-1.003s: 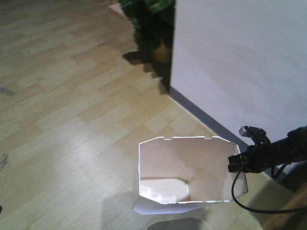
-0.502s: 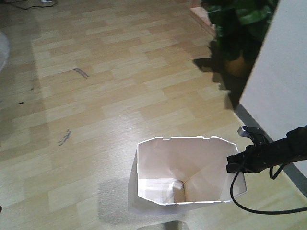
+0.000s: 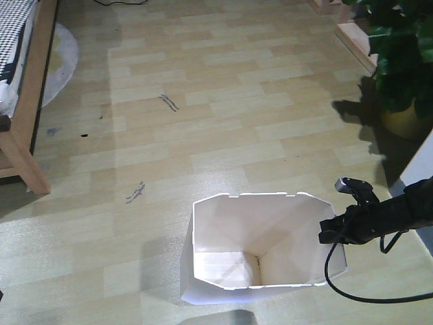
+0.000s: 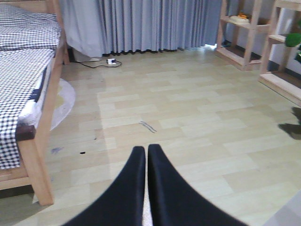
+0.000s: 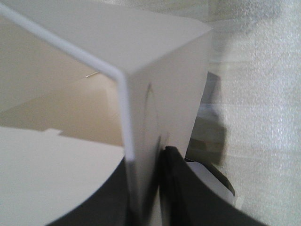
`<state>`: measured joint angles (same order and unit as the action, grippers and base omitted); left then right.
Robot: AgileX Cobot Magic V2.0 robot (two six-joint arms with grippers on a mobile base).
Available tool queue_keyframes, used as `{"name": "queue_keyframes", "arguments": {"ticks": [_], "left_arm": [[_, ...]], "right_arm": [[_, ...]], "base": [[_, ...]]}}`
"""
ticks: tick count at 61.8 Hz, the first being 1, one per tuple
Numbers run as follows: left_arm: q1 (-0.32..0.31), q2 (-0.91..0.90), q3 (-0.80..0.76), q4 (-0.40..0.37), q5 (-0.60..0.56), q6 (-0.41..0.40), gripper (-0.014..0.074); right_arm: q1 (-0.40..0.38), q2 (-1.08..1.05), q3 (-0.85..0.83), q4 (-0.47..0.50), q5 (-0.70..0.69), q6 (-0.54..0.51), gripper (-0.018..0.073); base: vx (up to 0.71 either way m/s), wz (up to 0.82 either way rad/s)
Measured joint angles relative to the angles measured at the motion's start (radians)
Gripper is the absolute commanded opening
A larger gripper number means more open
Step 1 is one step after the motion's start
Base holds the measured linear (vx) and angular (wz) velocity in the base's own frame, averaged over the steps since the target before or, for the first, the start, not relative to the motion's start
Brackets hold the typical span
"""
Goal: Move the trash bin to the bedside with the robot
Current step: 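Hold the bin in the right gripper while turning away from the desk, then carry the bin in the right gripper toward the checked bed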
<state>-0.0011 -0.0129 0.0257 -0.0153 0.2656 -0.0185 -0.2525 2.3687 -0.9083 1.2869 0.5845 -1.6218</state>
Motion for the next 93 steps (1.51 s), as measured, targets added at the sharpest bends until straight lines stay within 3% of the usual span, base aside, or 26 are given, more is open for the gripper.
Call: {"name": "queue_keyframes", "arguments": {"ticks": [93], "left_arm": [[0.000,0.000,0.000,0.000,0.000,0.000,-0.0006]], "right_arm": [[-0.001,0.000,0.000,-0.001,-0.003,0.000,-0.0006]], "base": [[0.24,0.09]]}}
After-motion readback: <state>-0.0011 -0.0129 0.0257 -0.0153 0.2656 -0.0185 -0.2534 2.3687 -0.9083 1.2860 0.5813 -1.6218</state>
